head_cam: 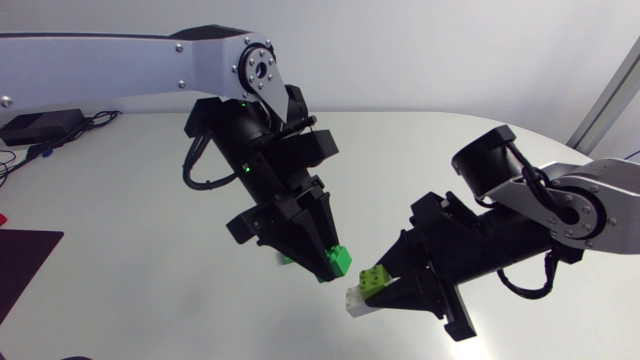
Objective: Disassemble duplo
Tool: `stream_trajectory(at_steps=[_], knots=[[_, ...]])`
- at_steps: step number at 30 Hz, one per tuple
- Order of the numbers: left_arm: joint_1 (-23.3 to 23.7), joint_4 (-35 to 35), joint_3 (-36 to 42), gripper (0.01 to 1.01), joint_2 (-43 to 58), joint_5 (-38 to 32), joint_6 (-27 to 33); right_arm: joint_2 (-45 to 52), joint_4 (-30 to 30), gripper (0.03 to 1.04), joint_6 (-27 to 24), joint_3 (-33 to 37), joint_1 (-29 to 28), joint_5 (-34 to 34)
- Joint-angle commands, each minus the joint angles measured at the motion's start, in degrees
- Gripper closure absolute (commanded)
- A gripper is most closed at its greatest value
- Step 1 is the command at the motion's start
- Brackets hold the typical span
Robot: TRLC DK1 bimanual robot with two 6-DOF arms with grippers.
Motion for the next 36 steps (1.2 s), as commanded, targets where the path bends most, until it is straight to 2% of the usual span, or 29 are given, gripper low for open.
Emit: stream_trajectory(at_steps=[1, 4, 8, 11, 13, 15, 16, 19, 22, 25, 28, 31, 36], knots=[[1.1, 5.6, -0.6, 0.802, 2.0, -1.5, -2.9, 0.6, 0.9, 0.79, -2.0, -0.8, -2.7, 1.2], [0.3, 28.3, -9.7, 0.797, 3.1, -14.2, -19.0, 0.7, 0.6, 0.79, -1.6, 2.6, -8.6, 1.4], [-0.4, 40.9, -16.2, 0.748, 7.6, -24.1, -24.8, -1.6, -0.7, 0.79, 0.5, 7.7, -12.7, 1.3], [-0.7, 46.9, -18.3, 0.669, 10.2, -30.0, -28.3, -3.3, -1.1, 0.79, 2.8, 10.6, -13.7, 0.7], [-1.4, 50.1, -20.0, 0.664, 11.2, -32.6, -29.6, -4.6, -0.4, 0.79, 4.8, 11.7, -13.7, 0.4], [-1.4, 52.0, -21.4, 0.656, 11.1, -33.9, -30.2, -6.1, 2.2, 0.79, 8.7, 12.3, -13.5, 0.0], [-1.5, 53.8, -22.2, 0.61, 10.9, -35.1, -31.1, -6.8, 4.5, 0.79, 11.8, 12.5, -13.5, -0.2], [-1.7, 57.8, -25.0, 0.346, 9.4, -39.8, -32.0, -6.6, 8.6, 0.79, 19.2, 13.7, -13.2, -1.0], [0.4, 60.6, -27.5, 0.202, 4.3, -41.8, -32.1, -5.6, 14.0, 0.79, 27.6, 14.5, -13.0, -1.0], [2.2, 66.3, -32.4, 0.11, -5.5, -41.9, -31.4, -1.9, 14.1, 0.78, 32.6, 17.5, -14.2, -2.7], [3.1, 75.4, -38.5, 0.095, -17.8, -42.1, -30.4, 1.0, 13.7, 0.78, 36.7, 20.4, -16.6, -5.3], [0.7, 91.0, -46.9, 0.084, -28.4, -48.8, -27.5, 3.4, 11.1, 0.78, 38.4, 23.6, -17.8, -6.7], [-3.2, 95.2, -49.1, 0.085, -34.7, -52.0, -22.9, 6.9, 7.6, 0.78, 41.7, 28.2, -18.0, -6.7]])
